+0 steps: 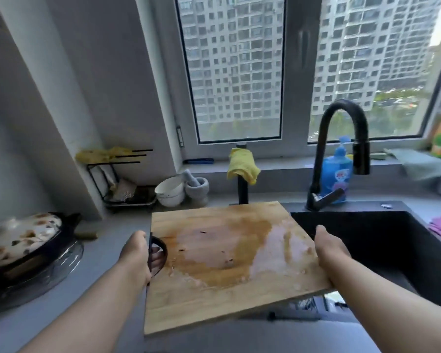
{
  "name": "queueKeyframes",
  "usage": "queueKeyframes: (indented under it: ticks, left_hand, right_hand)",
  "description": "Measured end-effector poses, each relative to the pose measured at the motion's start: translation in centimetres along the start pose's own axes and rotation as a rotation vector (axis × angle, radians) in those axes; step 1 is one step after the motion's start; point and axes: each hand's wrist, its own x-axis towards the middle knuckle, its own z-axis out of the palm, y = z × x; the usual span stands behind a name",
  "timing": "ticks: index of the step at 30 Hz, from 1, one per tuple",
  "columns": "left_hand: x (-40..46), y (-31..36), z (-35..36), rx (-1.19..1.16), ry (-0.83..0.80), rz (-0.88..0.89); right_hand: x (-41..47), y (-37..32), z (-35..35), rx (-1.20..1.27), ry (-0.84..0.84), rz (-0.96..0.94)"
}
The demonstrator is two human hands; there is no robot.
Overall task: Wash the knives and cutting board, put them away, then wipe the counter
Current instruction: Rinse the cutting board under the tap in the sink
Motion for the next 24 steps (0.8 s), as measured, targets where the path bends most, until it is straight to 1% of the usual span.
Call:
queueKeyframes:
  ticks: [3,5,8,11,17,21,24]
  left_hand:
    - [-0.8,-1.1,6.1,0.058,-0.149,-0.024]
    - [-1.3,-2.1,10.4,0.103,-0.228,-0.004]
    - [-2.7,-3.5,16.4,0.151,-0.257,0.048]
    - [-3.0,-5.1,21.5,0.189,-0.287,0.049]
    - [-2.1,-8.9,29.7,0.221,-0.247,-0.012]
    - [-1.9,-11.3,33.3,0.266,-0.206,-0.034]
    - [-2.2,-12.8,35.3,0.263,-0.191,-0.075]
  right_hand:
    - [2.9,2.6,-4.5,0.041,0.089,0.069]
    - [5.0,4.2,-7.1,0.074,0.126,0.100]
    - [8.4,6.0,-10.5,0.095,0.153,0.143]
    - [12.1,7.7,-12.9,0.138,0.138,0.197]
    - [19.7,10.8,-15.3,0.227,0.105,0.262]
    - [23.9,12.7,-15.9,0.256,0.068,0.283]
    - [26.4,14.1,-15.8,0.273,0.034,0.334]
